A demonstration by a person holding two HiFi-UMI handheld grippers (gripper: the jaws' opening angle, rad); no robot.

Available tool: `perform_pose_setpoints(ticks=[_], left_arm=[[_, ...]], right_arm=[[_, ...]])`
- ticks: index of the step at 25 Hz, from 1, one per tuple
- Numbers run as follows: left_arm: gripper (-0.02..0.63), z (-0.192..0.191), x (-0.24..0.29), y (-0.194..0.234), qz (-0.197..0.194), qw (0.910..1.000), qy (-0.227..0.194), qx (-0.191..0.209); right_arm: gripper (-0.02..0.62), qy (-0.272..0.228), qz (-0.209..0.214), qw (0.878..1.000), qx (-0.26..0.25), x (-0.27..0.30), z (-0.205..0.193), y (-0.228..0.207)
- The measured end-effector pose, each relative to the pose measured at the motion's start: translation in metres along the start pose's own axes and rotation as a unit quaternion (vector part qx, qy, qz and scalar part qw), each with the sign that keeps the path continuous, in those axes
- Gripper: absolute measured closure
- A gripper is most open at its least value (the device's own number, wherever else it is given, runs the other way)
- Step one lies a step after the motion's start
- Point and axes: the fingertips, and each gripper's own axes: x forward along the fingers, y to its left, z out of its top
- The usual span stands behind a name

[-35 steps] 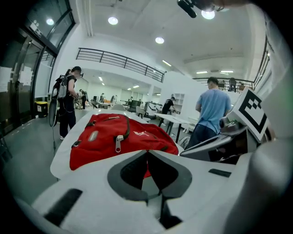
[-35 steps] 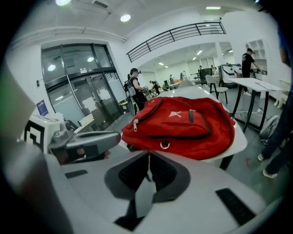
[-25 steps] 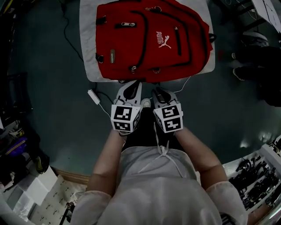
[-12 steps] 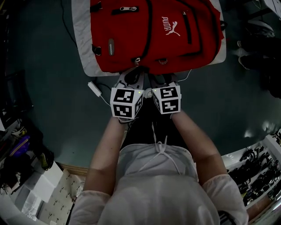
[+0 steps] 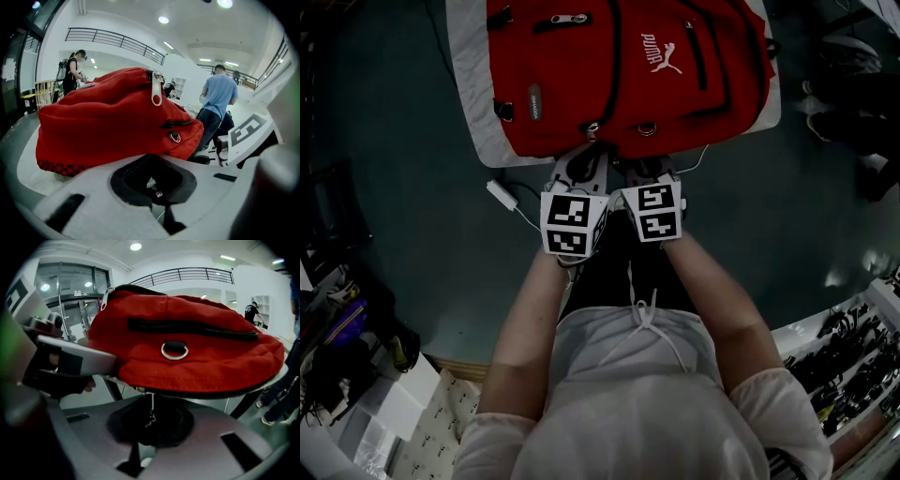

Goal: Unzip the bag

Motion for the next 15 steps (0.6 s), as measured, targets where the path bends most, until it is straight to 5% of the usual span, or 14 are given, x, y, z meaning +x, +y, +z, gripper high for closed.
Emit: perform_pose_setpoints(ticks=[6, 15], left_arm=[[0.586, -0.001, 0.000, -0.004, 0.001, 0.9995, -0.001, 0.030], [0.586, -0.003, 0.003, -0.004, 0.011, 0.9989, 0.015, 0.044]], right_arm=[[0.563, 0.067, 0.000, 0.998, -0.003, -0.012, -0.013, -0.005], [0.563, 0.098, -0.003, 0.995, -0.006, -0.031, -0.024, -0.032]])
